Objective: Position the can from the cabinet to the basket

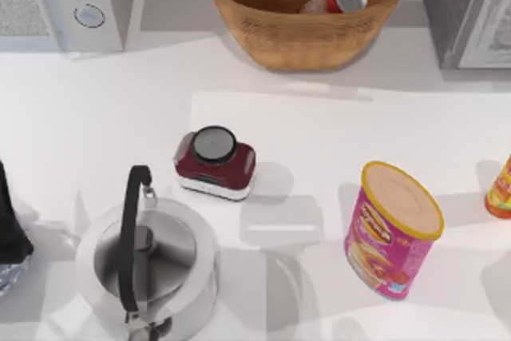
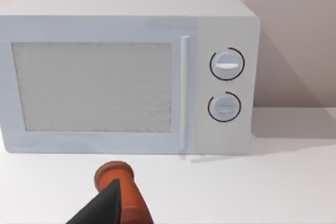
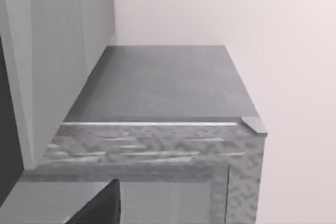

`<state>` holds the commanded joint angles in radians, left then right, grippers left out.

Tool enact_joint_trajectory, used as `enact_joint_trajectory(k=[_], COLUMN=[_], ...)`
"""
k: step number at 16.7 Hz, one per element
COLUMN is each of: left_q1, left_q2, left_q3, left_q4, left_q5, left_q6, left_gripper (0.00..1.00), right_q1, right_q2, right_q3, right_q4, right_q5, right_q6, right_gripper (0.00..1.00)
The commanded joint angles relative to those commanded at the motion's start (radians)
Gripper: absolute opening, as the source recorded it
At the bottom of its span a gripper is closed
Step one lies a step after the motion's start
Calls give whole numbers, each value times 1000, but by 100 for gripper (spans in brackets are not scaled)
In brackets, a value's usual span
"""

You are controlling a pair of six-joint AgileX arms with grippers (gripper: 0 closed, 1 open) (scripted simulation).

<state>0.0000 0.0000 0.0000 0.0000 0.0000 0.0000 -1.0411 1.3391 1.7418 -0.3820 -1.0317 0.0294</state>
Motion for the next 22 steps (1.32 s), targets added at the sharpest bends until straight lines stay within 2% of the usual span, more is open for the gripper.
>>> enact_joint_trajectory(k=[4,8,11,19,22], left_q1=[0,0,0,0,0], left_q2=[0,0,0,0,0], left_q3=[0,0,0,0,0], left_q4=[0,0,0,0,0], left_q5=[0,0,0,0,0], left_q6=[0,0,0,0,0], left_gripper=[100,100,100,100,100], right_q1=[27,205,425,1145,1349], right_q2=[3,11,16,-10,-30], right_q3=[6,23,33,16,-3], right_q4=[1,-10,-23,-50,-54], right_q5=[29,207,429,1147,1351], right_q6=[0,0,-2,-7,-8], right_gripper=[100,100,100,100,100])
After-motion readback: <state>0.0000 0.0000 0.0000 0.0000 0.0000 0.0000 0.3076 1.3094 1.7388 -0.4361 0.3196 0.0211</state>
